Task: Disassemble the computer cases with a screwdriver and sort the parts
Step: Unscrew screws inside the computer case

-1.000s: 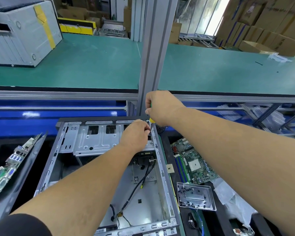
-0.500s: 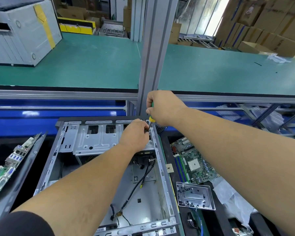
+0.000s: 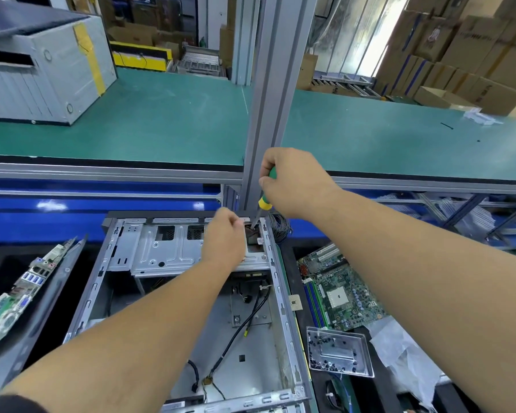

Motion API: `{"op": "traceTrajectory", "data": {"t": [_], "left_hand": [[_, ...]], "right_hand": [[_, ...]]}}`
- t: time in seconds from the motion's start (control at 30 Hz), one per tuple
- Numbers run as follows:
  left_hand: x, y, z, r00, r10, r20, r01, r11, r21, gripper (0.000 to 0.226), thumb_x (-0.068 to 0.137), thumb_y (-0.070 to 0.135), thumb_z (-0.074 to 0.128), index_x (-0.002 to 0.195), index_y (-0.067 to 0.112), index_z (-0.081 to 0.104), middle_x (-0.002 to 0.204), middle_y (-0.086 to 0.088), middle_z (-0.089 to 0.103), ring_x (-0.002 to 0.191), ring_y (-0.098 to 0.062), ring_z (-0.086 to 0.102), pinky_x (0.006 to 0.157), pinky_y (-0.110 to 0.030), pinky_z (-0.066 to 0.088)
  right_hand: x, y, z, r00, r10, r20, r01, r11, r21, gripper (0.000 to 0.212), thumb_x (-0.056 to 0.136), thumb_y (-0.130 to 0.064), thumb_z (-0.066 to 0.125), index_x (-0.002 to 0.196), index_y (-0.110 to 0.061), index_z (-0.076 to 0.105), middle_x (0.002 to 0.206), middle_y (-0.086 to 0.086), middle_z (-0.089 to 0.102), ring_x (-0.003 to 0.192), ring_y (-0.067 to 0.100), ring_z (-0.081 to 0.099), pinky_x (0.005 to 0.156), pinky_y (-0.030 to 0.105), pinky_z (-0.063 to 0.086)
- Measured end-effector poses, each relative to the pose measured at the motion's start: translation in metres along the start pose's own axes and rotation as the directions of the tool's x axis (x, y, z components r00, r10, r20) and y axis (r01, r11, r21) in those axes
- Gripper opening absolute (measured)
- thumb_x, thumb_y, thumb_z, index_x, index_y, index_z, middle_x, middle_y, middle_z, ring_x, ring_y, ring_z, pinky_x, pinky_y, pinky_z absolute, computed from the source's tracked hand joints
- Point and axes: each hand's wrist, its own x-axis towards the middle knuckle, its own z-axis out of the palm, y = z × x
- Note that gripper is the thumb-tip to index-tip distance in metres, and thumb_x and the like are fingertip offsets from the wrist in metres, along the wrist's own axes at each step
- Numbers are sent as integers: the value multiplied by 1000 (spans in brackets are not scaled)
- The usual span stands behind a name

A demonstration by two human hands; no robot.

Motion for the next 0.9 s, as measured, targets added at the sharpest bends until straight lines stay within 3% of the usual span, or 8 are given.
{"op": "traceTrajectory", "data": {"t": [0.1,0.17,0.23,0.3,0.33,0.43,0.7,0.9], "left_hand": [[2,0,-23,877,-479,30,393,681,-618,17,96,7,49,84,15,57,75,-3,56,56,-16,42,49,-26,31],[-2,-2,-42,808,-553,203,476,409,-779,18,89,0,50,85,10,65,64,-3,52,46,-14,35,41,-24,25],[-5,-7,-60,891,-414,186,426,622,-657,19,93,4,54,97,5,73,60,3,55,43,-9,42,37,-22,30],[-10,-14,-76,983,-121,138,152,958,-242,17,96,16,61,92,18,77,61,9,62,50,-1,51,45,-18,41],[-13,-17,-82,982,5,191,5,999,-52,15,96,23,64,86,26,75,60,11,61,51,-2,51,49,-19,43],[-22,-30,-87,910,111,399,-199,962,185,4,94,31,68,91,33,70,61,11,49,52,-5,45,52,-23,37],[-26,-49,-79,917,238,319,-303,937,172,12,101,27,63,97,24,74,86,17,59,73,-1,57,61,-14,36],[-23,-50,-80,903,248,352,-344,907,243,17,103,29,59,99,21,73,101,7,64,88,-16,63,80,-34,53]], "right_hand": [[-8,-3,-1,1000,-6,15,6,1000,-6,15,91,-14,58,82,-26,58,77,-8,60,64,10,56,50,25,38],[-15,-8,6,999,-15,52,15,1000,-1,14,92,-16,58,83,-26,59,77,-10,60,66,8,56,51,24,39],[-18,-16,16,997,-35,72,34,999,13,13,93,-18,59,84,-27,60,79,-11,60,70,7,56,56,27,46],[-18,-28,27,995,-62,76,61,998,21,12,94,-20,60,85,-27,60,79,-12,59,74,6,56,58,28,47],[-18,-34,31,994,-80,77,78,997,20,12,95,-21,61,85,-27,59,79,-12,59,74,7,56,56,27,46],[-17,-50,43,989,-109,100,110,994,-3,11,95,-21,62,87,-27,59,81,-11,58,75,12,58,56,28,48],[-10,-62,55,984,-86,156,98,993,-68,12,94,-16,61,89,-26,60,83,-9,59,77,14,59,55,28,44],[-5,-60,58,984,-60,166,73,994,-76,10,95,-20,62,87,-26,60,81,-8,59,75,17,62,56,33,55]]}}
